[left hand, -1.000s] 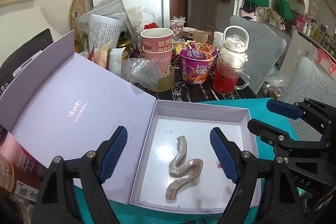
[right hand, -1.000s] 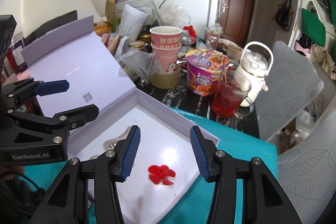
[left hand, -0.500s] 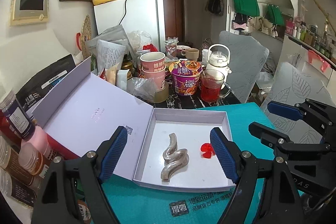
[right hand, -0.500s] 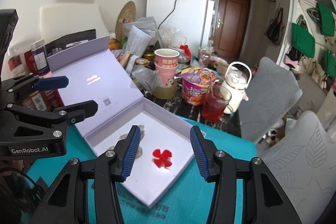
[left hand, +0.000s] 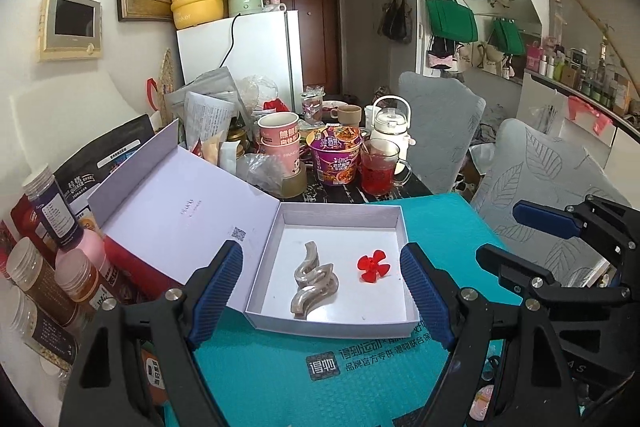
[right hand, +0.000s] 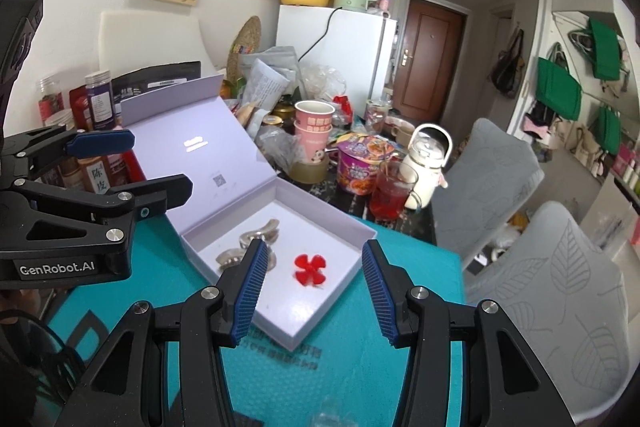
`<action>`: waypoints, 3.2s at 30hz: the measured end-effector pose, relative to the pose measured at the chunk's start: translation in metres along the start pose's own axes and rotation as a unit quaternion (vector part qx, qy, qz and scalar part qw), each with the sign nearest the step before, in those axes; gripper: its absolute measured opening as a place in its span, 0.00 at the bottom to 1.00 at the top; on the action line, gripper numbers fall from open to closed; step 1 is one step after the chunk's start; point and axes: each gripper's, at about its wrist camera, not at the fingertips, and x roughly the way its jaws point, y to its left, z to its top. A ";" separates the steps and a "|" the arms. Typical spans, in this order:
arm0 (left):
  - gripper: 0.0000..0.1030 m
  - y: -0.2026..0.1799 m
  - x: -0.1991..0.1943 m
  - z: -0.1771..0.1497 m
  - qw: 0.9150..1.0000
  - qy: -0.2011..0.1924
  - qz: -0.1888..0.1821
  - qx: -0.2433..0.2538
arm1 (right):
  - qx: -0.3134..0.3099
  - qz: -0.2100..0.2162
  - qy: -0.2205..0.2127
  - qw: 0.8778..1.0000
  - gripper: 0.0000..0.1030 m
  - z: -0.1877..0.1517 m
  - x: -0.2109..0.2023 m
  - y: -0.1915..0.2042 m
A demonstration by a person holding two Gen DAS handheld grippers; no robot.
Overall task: Organize rigid objects
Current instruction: 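Withdraw both grippers from the box back toward the remaining items, then grasp the pink compact with the left gripper while the right grasps the gingham scrunchie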
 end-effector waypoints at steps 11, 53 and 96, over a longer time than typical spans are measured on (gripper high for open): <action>0.79 -0.016 -0.026 -0.040 1.000 0.012 -0.025 0.006 | 0.008 -0.014 0.001 1.000 0.48 -0.031 -0.030 0.007; 0.79 -0.103 -0.019 -0.155 0.983 0.098 -0.142 0.069 | 0.119 -0.077 0.069 0.988 0.57 -0.182 -0.064 -0.014; 0.52 -0.173 0.047 -0.192 0.957 0.178 -0.189 0.129 | 0.229 -0.100 0.128 0.960 0.57 -0.255 -0.059 -0.067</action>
